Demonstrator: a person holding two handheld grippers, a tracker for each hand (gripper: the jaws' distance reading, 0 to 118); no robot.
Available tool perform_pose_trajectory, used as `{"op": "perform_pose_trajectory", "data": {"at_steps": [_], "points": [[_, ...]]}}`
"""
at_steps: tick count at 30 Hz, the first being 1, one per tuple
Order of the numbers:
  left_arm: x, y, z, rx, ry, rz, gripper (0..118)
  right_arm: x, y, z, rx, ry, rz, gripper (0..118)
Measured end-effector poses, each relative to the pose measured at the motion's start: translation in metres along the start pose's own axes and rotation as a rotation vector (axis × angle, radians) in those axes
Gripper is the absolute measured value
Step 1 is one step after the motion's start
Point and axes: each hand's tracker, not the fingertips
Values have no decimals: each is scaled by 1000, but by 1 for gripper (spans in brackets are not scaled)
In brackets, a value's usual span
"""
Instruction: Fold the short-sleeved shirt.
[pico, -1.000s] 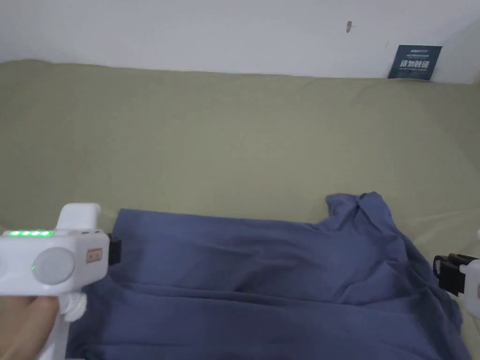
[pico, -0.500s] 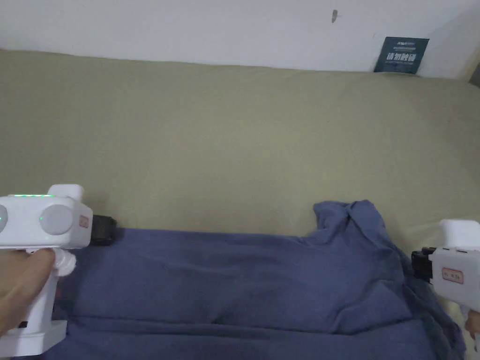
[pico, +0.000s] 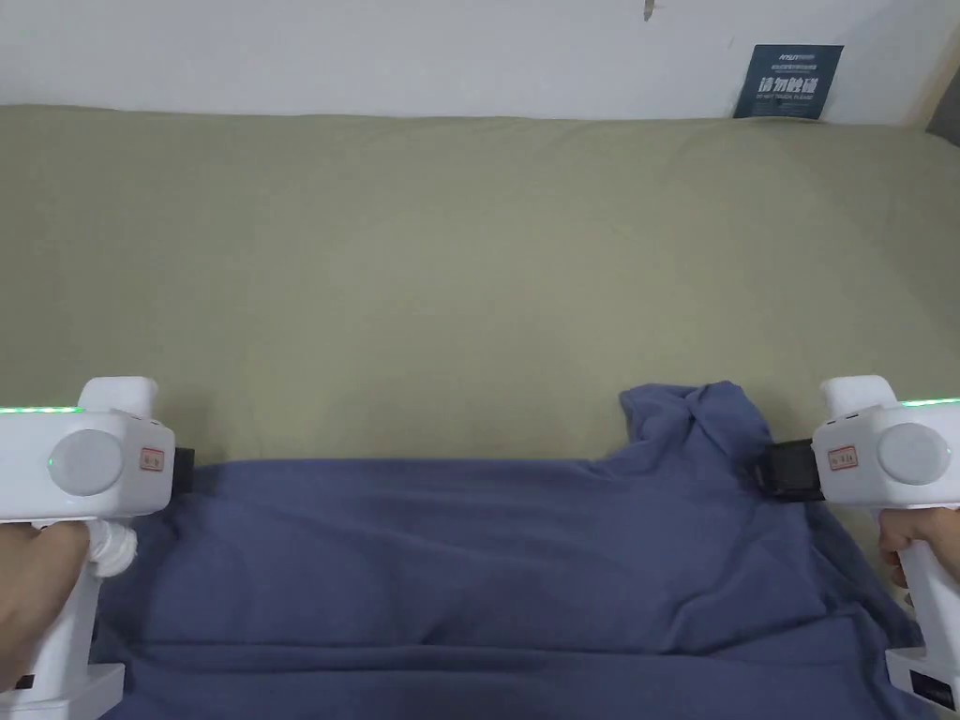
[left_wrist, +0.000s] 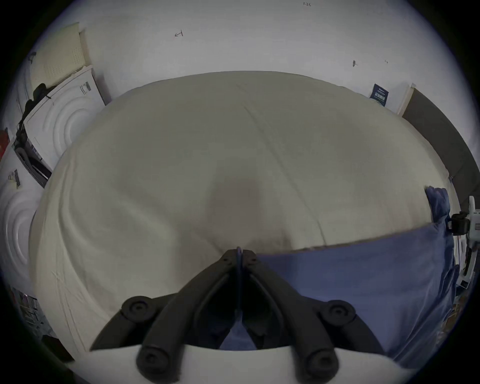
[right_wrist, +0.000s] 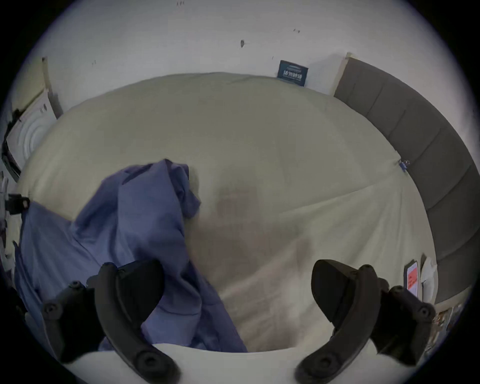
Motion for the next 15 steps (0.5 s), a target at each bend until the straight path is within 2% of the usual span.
{"op": "perform_pose_trajectory", "data": {"at_steps": [1,2,3,5,7,11,15], "points": [[1,0,2,2,1,0,3,-2,-1,-1,2,-2,-3,21],[1,0,4,3,-1,3,3,-1,-4,4,34,42,-31,9],[1,-1,8,5,-4,3,3,-2,-6,10,43,39,-39,3],[-4,-1,15,15,-13,-1,3,-5,-6,19,58,71,-31,3],[-5,-1,31,42,-7,-9,3,-2,-9,34,82,54,-24,3],[-17,-8,71,101,-36,8,3,11,-15,80,160,92,-84,3],[-29,-31,116,154,-42,4,3,20,-38,133,228,119,-97,3]]}}
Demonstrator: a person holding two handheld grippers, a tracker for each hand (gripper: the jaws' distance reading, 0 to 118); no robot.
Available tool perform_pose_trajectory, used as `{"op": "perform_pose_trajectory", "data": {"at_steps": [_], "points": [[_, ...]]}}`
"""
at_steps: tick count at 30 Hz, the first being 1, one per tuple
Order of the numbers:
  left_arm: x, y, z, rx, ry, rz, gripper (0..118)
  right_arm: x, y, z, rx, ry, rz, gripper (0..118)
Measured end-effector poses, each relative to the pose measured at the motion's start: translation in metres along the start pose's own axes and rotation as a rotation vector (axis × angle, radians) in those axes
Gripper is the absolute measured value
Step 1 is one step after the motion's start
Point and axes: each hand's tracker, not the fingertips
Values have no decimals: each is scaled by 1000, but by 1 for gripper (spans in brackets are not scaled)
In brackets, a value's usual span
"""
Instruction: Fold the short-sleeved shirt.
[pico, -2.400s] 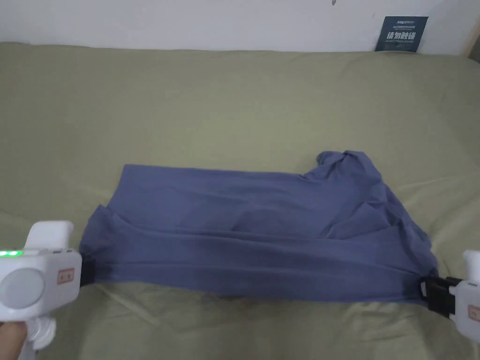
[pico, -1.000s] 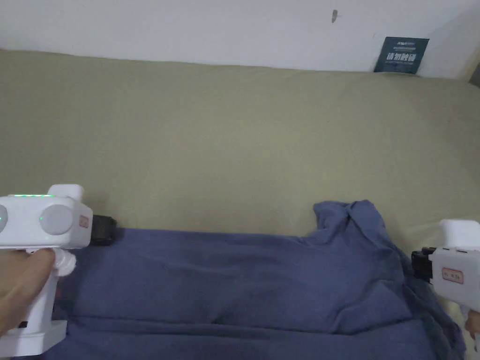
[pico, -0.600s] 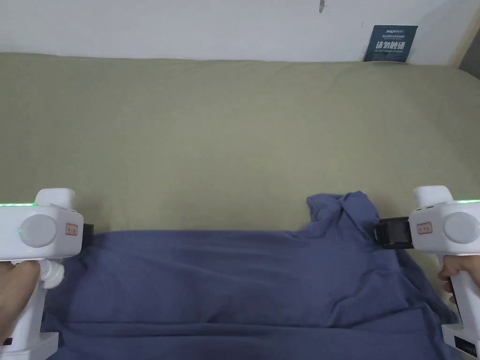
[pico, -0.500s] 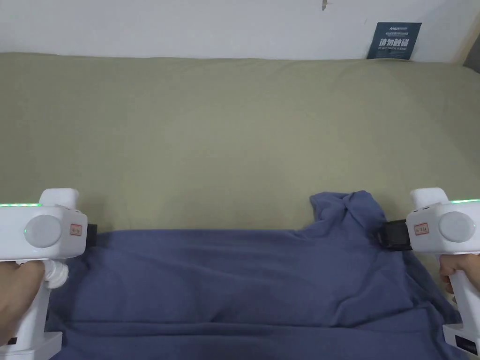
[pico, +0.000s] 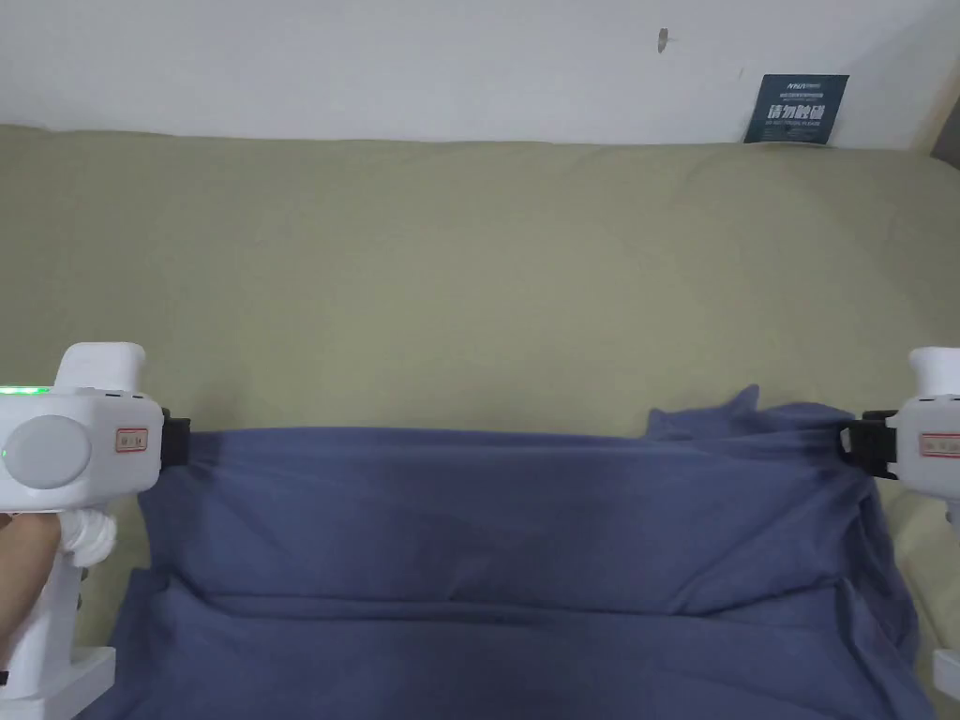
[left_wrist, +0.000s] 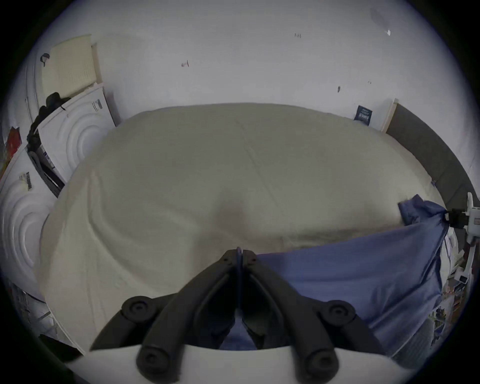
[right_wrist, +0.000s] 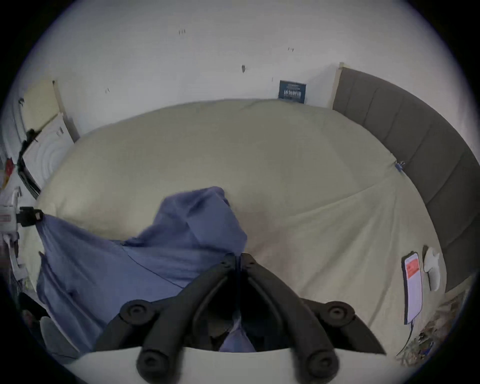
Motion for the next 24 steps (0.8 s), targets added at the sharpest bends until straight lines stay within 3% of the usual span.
{"op": "perform_pose_trajectory", "data": {"at_steps": [11,22,23,24], "points": [[-30,-110,96,73,-37,29,3,-4,-110,111,59,45,-14,3],[-33,-177,74,-16,-42,49,3,-6,-179,86,-62,23,-44,3],[-33,-178,73,-15,-46,56,7,-8,-180,85,-65,20,-48,4],[-33,-177,74,-13,-48,56,35,-10,-180,85,-72,19,-46,22]]}}
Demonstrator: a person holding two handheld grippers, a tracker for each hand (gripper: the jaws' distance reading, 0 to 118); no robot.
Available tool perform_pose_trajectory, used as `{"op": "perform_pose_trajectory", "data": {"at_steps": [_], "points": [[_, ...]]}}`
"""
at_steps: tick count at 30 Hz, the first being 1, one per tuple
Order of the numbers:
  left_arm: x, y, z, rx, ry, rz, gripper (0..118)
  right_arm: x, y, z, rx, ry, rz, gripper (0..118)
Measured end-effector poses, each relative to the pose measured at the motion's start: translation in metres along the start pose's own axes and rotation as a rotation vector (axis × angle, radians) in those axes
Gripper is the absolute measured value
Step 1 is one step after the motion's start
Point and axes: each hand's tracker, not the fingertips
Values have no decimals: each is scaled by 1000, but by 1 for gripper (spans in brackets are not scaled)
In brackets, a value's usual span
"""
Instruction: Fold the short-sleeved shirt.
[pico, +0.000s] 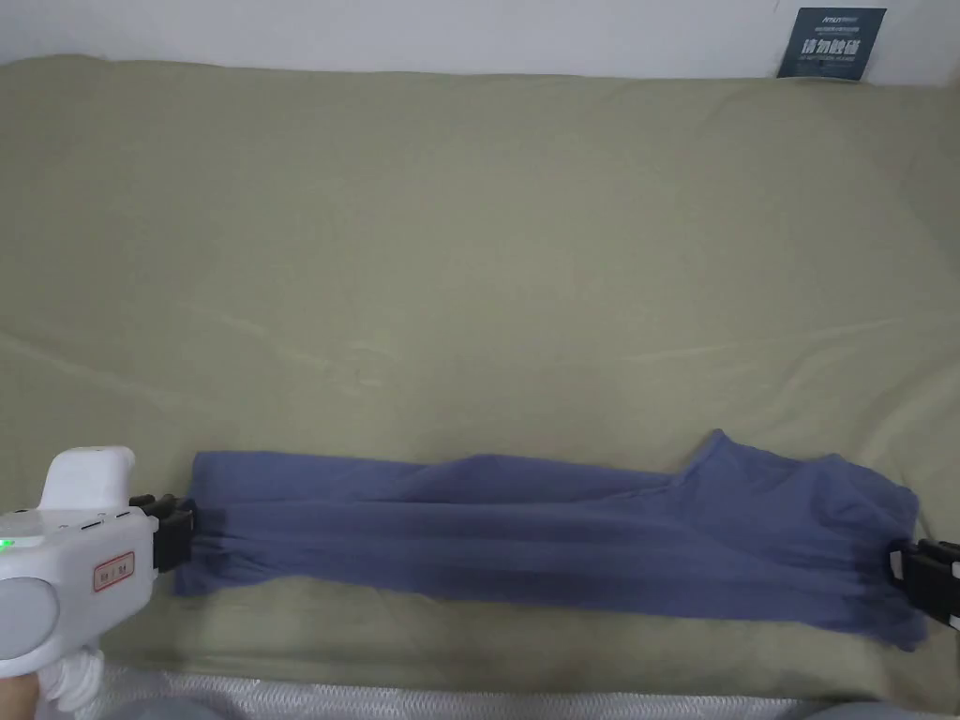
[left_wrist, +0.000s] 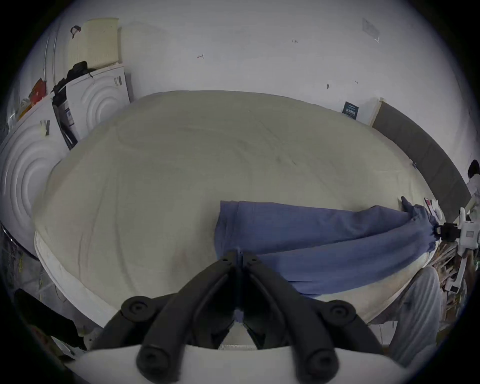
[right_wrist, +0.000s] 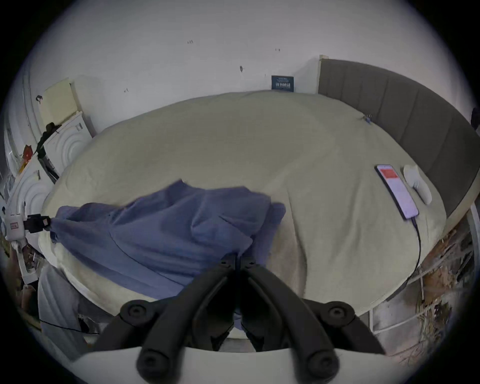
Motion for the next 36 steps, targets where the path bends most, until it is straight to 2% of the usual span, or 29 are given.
{"op": "perform_pose_trajectory", "data": {"at_steps": [1,2,3,6,9,10,11,12,13,14,18,21,24,27,32,36], "points": [[3,1,2,-2,2,-3,73,-3,0,1,-1,-5,4,56],[4,3,1,-13,12,-6,109,-6,1,2,-8,-26,10,96],[6,5,0,-34,23,-7,118,-9,3,2,-12,-34,17,118],[18,11,12,29,56,-19,111,-23,11,12,78,-55,41,106],[35,22,23,102,72,-32,100,-45,27,18,169,-48,24,101],[42,26,25,122,73,-40,100,-50,30,22,196,-33,34,101],[50,29,29,166,82,-46,84,-62,34,23,235,-32,46,91],[57,32,31,194,76,-55,43,-73,37,22,274,-35,56,65],[61,33,31,208,56,-54,5,-84,39,20,296,-47,72,32],[68,33,33,258,68,-47,0,-95,38,19,315,-51,97,0],[77,36,30,289,63,-56,0,-137,39,16,375,-22,100,0],[58,45,25,228,-27,25,0,-162,40,12,423,-27,83,0],[28,57,15,114,-144,141,0,-184,35,10,477,-65,104,0],[-13,69,0,-53,-291,262,1,-199,31,6,496,-64,117,0],[-70,80,-28,-282,-526,374,1,-213,27,2,527,-60,134,0],[-96,78,-44,-350,-514,411,1,-217,26,-2,517,-55,141,0]]}}
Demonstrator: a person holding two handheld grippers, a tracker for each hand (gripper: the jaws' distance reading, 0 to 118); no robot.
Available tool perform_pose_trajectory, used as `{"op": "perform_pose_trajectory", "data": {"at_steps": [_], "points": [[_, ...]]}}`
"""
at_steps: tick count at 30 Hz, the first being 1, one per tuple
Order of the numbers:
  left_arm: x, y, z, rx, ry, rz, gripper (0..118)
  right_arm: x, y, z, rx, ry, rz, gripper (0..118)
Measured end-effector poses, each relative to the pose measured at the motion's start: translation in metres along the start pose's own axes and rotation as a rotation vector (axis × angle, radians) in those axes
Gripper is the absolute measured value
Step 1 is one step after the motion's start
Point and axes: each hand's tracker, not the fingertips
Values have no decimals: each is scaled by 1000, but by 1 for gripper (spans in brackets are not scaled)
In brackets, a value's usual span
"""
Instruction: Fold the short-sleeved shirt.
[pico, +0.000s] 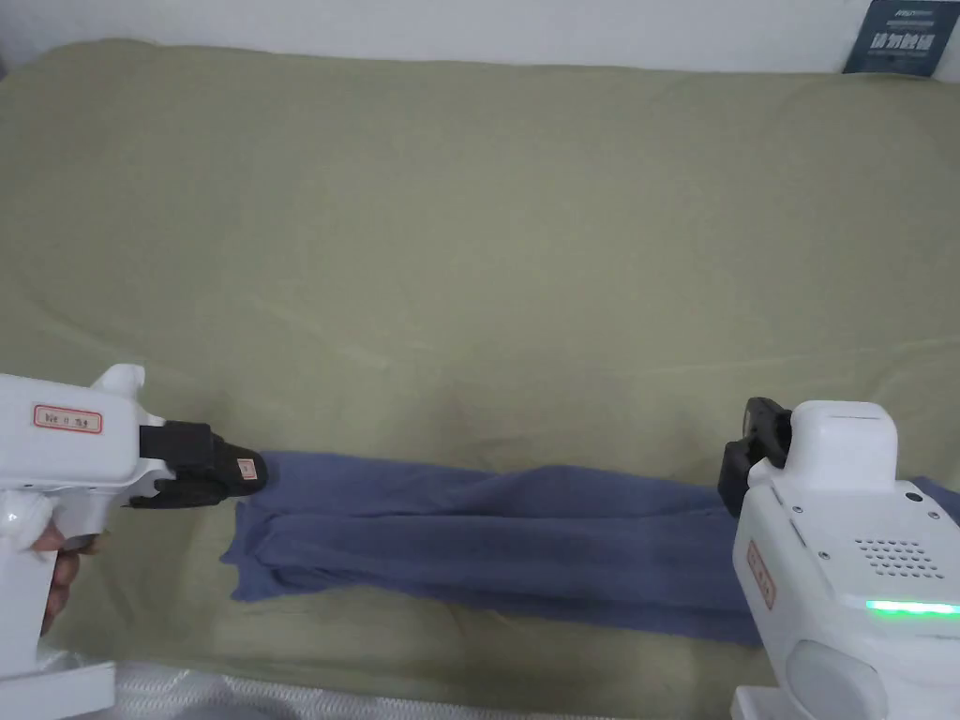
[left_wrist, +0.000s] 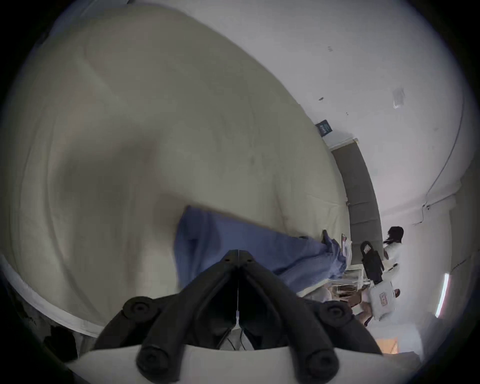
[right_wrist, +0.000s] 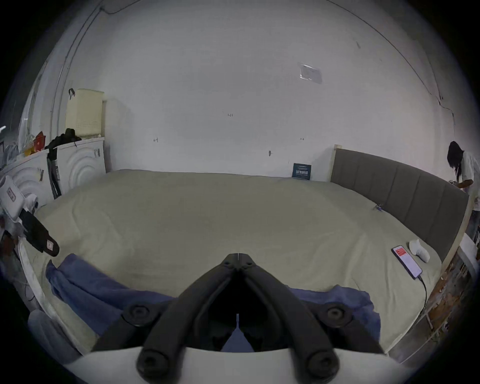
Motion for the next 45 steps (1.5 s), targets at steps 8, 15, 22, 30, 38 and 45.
{"op": "perform_pose_trajectory", "data": {"at_steps": [8,15,22,30,38,45], "points": [[-8,-2,-4,-87,-47,-5,45,-3,-5,-6,-45,11,5,0],[-11,-9,-31,-160,-155,70,109,-4,-8,-9,-64,20,5,0],[-54,3,-77,-182,-250,117,59,-2,-7,-8,-63,26,-3,0],[13,-25,-47,-123,-78,99,7,2,5,-1,-40,28,-7,0],[15,-18,32,21,-15,43,7,9,13,6,-20,39,-28,0],[61,-30,54,28,146,-139,7,4,19,17,4,70,-11,0]]}}
